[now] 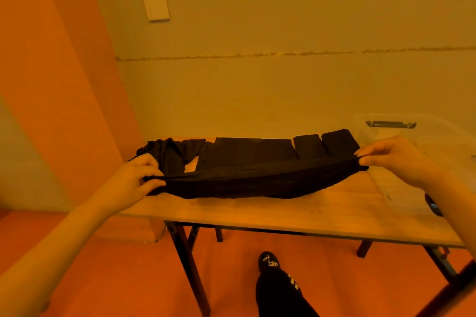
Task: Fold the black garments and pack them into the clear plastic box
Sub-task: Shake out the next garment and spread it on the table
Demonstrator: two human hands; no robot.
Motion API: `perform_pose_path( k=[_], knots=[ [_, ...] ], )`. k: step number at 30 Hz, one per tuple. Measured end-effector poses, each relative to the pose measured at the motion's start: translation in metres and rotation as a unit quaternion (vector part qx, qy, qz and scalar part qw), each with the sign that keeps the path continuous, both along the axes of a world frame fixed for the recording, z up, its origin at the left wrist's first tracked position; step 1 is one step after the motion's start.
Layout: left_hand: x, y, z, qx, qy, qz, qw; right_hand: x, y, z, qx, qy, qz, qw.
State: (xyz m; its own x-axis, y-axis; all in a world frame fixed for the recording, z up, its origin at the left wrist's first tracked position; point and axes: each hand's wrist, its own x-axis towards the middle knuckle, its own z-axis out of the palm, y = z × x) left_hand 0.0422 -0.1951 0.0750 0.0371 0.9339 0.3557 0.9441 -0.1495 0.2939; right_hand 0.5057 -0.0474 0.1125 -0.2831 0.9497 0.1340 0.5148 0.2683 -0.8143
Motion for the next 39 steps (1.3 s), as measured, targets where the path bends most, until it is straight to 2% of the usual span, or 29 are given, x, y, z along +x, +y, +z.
perform_pose_path(
  k=[5,8,11,17,24,26,27,33,36,39],
  knots=[
    [0.009,0.004,0.003,0.01,-0.123,0.051,0.991,-0.001,0.001,0.0,-0.01,0.014,0.002,1.0],
    [0.021,0.007,0.002,0.043,-0.257,0.099,0.96,-0.001,0.001,0.001,-0.036,0.045,0.006,0.998],
    [0.032,0.006,0.001,0.085,-0.321,0.127,0.935,0.001,0.0,0.0,-0.043,0.03,0.008,0.999],
    [0.045,-0.012,0.014,0.111,-0.329,0.123,0.93,0.017,-0.014,0.009,-0.037,-0.004,0.041,0.998],
    [0.05,-0.026,0.035,0.126,-0.359,0.109,0.918,0.045,-0.008,0.014,-0.055,0.012,0.101,0.993],
    [0.047,-0.016,0.035,0.116,-0.357,0.112,0.92,0.04,0.004,0.011,-0.058,0.049,0.092,0.993],
    [0.046,-0.008,0.034,0.114,-0.358,0.113,0.92,0.037,0.012,0.011,-0.067,0.06,0.111,0.99],
    [0.025,0.07,0.029,0.106,-0.375,0.137,0.911,-0.004,0.073,0.006,-0.095,0.133,0.057,0.985],
    [0.004,0.129,0.027,0.095,-0.353,0.155,0.918,-0.026,0.119,0.007,-0.106,0.168,0.051,0.979],
    [-0.017,0.202,0.018,0.081,-0.336,0.168,0.923,-0.053,0.188,-0.001,-0.106,0.144,0.031,0.983]
  ],
)
